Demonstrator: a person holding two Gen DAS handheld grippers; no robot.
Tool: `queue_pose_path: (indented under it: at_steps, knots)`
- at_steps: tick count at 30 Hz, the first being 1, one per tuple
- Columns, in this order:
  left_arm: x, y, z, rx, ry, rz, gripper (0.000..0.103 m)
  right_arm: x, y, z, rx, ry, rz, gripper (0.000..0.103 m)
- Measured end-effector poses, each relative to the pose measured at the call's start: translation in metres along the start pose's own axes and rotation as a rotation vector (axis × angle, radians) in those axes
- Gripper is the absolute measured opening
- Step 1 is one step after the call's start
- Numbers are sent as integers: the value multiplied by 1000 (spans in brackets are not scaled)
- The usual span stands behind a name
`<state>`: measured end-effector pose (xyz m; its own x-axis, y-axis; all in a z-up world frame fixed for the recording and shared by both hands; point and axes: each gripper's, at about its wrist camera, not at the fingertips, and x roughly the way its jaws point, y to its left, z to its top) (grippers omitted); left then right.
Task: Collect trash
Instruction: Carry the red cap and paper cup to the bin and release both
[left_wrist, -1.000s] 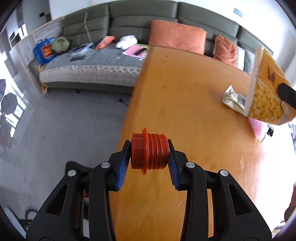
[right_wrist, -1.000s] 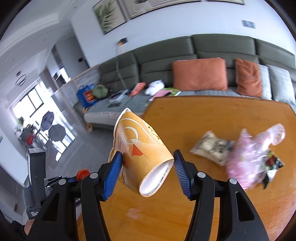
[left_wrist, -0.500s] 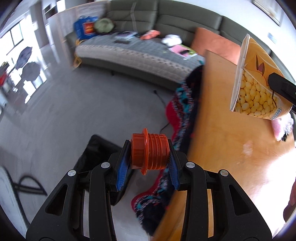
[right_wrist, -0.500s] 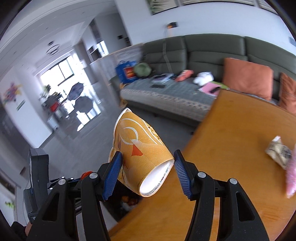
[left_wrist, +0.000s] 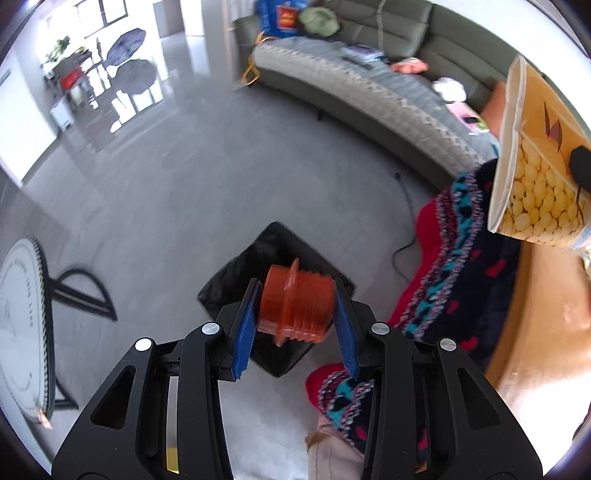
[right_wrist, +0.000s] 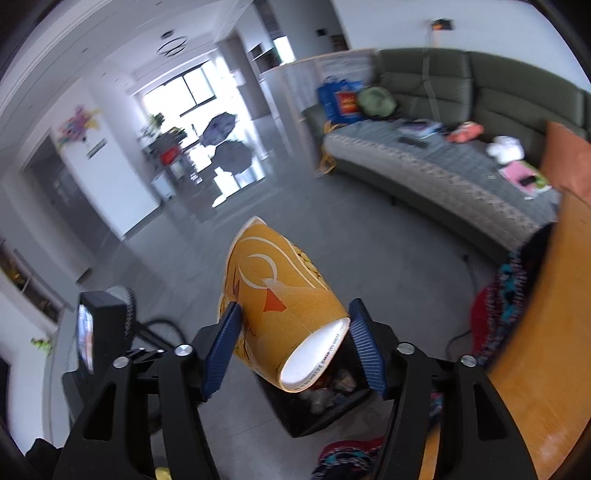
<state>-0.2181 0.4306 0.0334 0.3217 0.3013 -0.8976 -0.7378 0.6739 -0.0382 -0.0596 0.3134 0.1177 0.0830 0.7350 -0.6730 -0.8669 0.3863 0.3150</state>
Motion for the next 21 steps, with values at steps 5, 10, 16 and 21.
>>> queue_pose_path:
  at_steps: [5, 10, 16, 21]
  knots:
    - [6, 20, 8, -36, -1, 92, 97, 34, 23, 19, -36, 22, -34, 76]
    - [5, 28, 12, -57, -10, 101, 97, 39, 28, 19, -39, 32, -27, 76]
    - [8, 29, 8, -62, 7, 78, 97, 36, 15, 14, -12, 45, -26, 76]
    - [5, 17, 12, -38, 6, 63, 97, 22, 1, 14, 16, 30, -37, 76]
